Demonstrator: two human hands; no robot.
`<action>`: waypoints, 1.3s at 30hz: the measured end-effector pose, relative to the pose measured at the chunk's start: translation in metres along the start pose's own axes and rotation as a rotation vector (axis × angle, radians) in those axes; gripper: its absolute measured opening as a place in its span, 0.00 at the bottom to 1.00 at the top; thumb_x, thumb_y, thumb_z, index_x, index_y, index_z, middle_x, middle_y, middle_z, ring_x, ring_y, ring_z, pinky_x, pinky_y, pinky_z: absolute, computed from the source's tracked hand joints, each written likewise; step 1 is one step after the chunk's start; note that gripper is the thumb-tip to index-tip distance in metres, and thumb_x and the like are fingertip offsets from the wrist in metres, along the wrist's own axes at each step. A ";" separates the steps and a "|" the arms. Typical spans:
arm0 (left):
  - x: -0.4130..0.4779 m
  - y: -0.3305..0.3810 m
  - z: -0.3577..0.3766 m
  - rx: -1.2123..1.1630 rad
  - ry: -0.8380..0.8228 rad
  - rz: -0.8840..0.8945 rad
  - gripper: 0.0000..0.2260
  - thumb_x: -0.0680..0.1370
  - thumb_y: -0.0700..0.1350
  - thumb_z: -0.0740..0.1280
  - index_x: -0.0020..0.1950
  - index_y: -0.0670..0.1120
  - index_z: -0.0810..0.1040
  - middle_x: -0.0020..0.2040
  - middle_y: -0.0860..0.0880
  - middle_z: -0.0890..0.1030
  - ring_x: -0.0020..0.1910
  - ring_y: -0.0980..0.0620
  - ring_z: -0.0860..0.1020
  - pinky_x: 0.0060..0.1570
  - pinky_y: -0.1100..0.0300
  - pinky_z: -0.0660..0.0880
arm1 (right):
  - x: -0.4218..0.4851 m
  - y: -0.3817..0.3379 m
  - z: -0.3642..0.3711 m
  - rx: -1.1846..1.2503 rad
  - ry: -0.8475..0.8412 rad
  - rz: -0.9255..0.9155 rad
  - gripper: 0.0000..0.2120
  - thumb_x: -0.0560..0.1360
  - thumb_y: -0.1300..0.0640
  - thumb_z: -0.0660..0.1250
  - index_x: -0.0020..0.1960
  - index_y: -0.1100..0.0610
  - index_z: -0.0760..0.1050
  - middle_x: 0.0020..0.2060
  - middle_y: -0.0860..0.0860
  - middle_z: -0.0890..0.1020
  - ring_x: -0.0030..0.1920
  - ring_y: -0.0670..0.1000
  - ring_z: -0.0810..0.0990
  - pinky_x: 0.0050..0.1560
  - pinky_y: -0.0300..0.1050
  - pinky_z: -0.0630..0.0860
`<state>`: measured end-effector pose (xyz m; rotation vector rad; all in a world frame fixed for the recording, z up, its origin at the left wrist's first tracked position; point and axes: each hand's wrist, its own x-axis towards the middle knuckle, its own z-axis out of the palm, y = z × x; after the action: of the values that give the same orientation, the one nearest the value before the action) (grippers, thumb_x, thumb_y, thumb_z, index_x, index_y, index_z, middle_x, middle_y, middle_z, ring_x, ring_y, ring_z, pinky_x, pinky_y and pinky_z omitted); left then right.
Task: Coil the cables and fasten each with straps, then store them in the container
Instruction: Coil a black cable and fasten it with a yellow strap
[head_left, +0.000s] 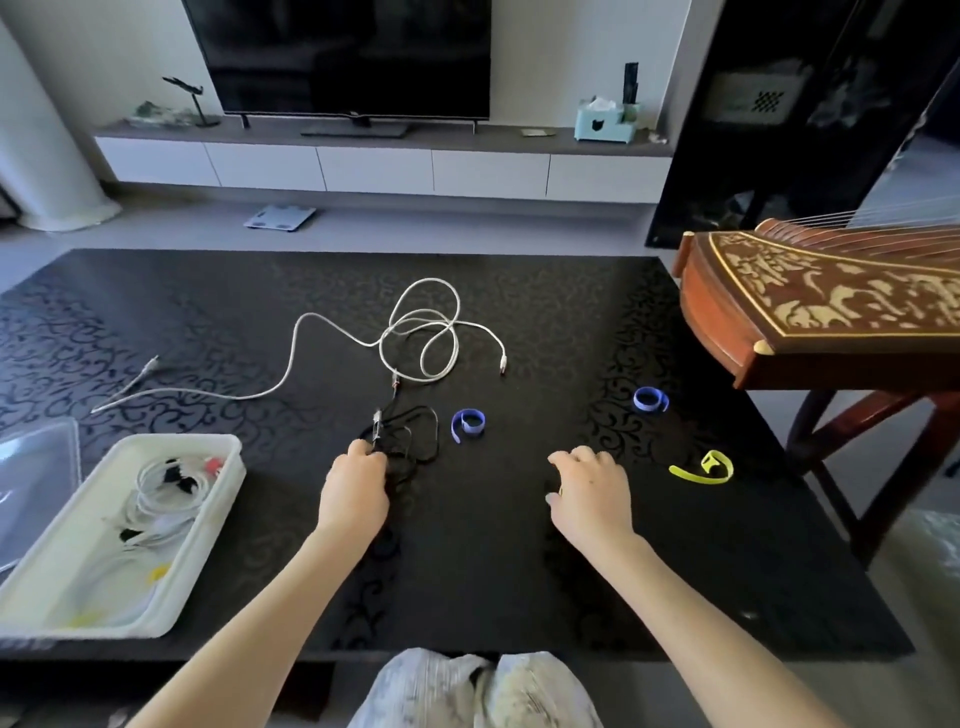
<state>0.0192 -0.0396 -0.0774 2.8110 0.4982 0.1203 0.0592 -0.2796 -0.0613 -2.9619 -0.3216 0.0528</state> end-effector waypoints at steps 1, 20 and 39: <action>0.001 -0.003 -0.003 -0.086 0.034 0.005 0.10 0.76 0.33 0.61 0.52 0.40 0.80 0.55 0.45 0.75 0.49 0.44 0.75 0.45 0.56 0.73 | 0.003 -0.007 -0.001 0.034 0.012 -0.042 0.21 0.77 0.51 0.64 0.69 0.50 0.66 0.64 0.49 0.72 0.63 0.52 0.70 0.63 0.45 0.67; -0.019 0.028 -0.184 -1.237 -0.040 0.141 0.06 0.75 0.43 0.69 0.39 0.42 0.79 0.26 0.51 0.72 0.29 0.52 0.74 0.41 0.56 0.73 | 0.006 -0.126 -0.134 1.451 -0.084 -0.280 0.08 0.79 0.60 0.62 0.43 0.59 0.77 0.29 0.50 0.79 0.34 0.49 0.79 0.47 0.49 0.78; -0.057 0.051 -0.243 -1.957 -0.423 0.407 0.12 0.71 0.40 0.66 0.52 0.42 0.83 0.35 0.49 0.79 0.30 0.55 0.76 0.22 0.69 0.67 | -0.033 -0.097 -0.161 1.245 -0.398 -0.274 0.03 0.75 0.64 0.68 0.48 0.63 0.75 0.34 0.55 0.78 0.31 0.48 0.78 0.33 0.40 0.77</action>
<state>-0.0492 -0.0422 0.1678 0.8909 -0.2788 0.0307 0.0153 -0.2180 0.1142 -1.6436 -0.4953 0.5719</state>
